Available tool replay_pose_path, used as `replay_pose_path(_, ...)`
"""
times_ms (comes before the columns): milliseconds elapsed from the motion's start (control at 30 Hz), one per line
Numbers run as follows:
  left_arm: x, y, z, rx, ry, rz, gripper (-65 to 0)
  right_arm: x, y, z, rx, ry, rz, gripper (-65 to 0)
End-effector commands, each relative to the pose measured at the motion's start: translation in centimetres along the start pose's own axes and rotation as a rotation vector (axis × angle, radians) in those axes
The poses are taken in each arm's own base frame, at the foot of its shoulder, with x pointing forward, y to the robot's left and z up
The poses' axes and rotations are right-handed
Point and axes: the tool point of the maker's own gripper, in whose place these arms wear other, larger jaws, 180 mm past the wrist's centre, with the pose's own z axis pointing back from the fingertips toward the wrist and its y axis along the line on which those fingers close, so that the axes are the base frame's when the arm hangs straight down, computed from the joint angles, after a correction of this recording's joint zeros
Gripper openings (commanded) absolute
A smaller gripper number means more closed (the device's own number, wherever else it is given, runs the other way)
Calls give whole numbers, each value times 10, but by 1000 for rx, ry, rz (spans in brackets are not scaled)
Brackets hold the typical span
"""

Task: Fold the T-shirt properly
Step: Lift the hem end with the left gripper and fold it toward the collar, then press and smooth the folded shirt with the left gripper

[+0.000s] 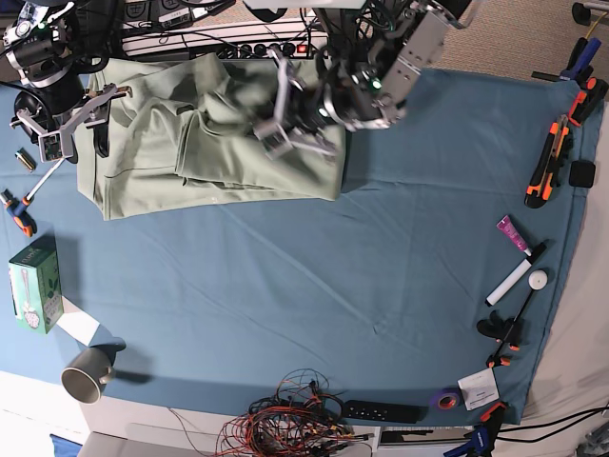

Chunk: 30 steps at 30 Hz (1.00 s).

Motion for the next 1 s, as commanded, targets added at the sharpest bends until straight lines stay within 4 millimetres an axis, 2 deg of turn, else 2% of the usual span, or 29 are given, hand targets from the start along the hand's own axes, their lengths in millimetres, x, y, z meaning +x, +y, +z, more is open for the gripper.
replay_pose_path(0, 17, -11, 0, -43, -59, -25, -650, 10, -3, 3, -8, -41, 12, -353)
replay_pose_path(67, 20, -29, -3, -110, -68, -50, -650, 10, -3, 3, -8, -41, 12, -353)
replay_pose_path(133, 22, -38, -4, -142, -73, -65, -650, 10, -3, 3, -8, -41, 12, -353)
replay_pose_path(367, 29, -36, -3, -150, -96, -62, -650, 10, -3, 3, -8, -41, 13, -353)
replay_pose_path(533, 52, -53, 10, -267, -191, -117, -650, 10, -3, 3, -8, -41, 12, -353)
replay_pose_path(633, 64, -34, 17, -219, -216, -139, -650, 10, -3, 3, -9, -41, 12, -353)
replay_pose_path(767, 75, 18, 22, -40, -197, -146, -650, 11, -3, 3, -8, -42, 13, -353)
replay_pose_path(833, 82, 33, 25, -1, -205, -156, -650, 11, -3, 3, -8, -47, 13, -353)
replay_pose_path(867, 86, 36, 26, 5, -208, -166, -600, 12, -3, 3, -8, -50, 13, -353)
replay_pose_path(967, 94, 48, 24, 19, -231, -166, -365, 14, -3, 3, -8, -60, 12, -353)
